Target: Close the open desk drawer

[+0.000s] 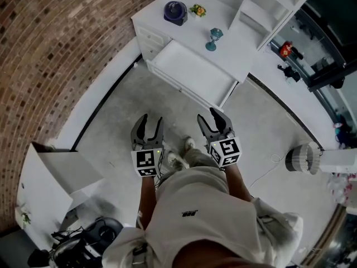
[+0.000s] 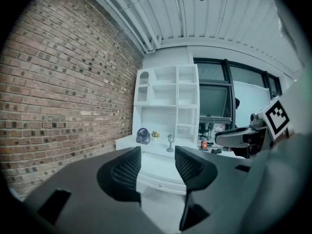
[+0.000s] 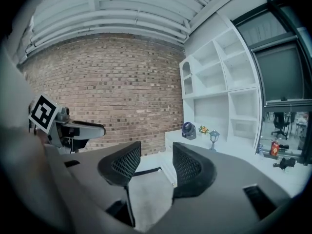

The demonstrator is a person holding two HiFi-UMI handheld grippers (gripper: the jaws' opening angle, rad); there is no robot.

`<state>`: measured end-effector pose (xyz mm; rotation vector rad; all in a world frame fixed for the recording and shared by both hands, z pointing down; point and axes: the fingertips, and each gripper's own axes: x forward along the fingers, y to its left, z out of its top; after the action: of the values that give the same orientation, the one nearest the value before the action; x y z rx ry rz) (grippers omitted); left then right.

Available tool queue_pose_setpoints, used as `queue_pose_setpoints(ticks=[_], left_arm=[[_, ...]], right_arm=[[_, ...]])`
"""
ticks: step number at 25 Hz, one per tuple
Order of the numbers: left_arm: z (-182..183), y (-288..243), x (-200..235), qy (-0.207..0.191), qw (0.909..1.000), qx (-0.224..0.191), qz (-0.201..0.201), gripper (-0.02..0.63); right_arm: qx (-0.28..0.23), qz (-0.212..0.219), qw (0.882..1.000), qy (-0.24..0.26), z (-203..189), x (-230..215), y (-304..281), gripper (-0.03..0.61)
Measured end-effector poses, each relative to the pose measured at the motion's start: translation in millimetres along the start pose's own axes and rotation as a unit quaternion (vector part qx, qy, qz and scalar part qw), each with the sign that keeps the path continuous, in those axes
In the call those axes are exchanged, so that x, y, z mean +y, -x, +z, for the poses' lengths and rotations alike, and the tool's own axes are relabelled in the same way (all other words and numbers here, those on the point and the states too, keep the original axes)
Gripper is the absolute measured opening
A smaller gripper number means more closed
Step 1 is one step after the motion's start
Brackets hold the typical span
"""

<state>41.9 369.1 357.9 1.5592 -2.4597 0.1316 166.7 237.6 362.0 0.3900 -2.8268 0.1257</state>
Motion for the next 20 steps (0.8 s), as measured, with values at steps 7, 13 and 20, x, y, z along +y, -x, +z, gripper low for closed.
queue_pose_setpoints(ticks=[7, 13, 20], left_arm=[[2.7, -28.6, 15.4, -0.008, 0.9999, 0.007, 0.005, 0.227], [2.9, -68.0, 36.5, -0.013, 0.9995, 0.020, 0.020, 0.225], [21.5, -133.3, 50.5, -0.026, 0.9989, 0.027, 0.030, 0.225]], right_arm=[[0.005, 0.010, 1.000, -0.009, 0.0, -8.6, -35.2, 0.206], [0.008, 0.028, 0.999, -0.017, 4.2, -25.9, -84.3, 0.206], [0.013, 0.050, 0.999, -0.017, 19.5, -60.0, -143.4, 0.206]])
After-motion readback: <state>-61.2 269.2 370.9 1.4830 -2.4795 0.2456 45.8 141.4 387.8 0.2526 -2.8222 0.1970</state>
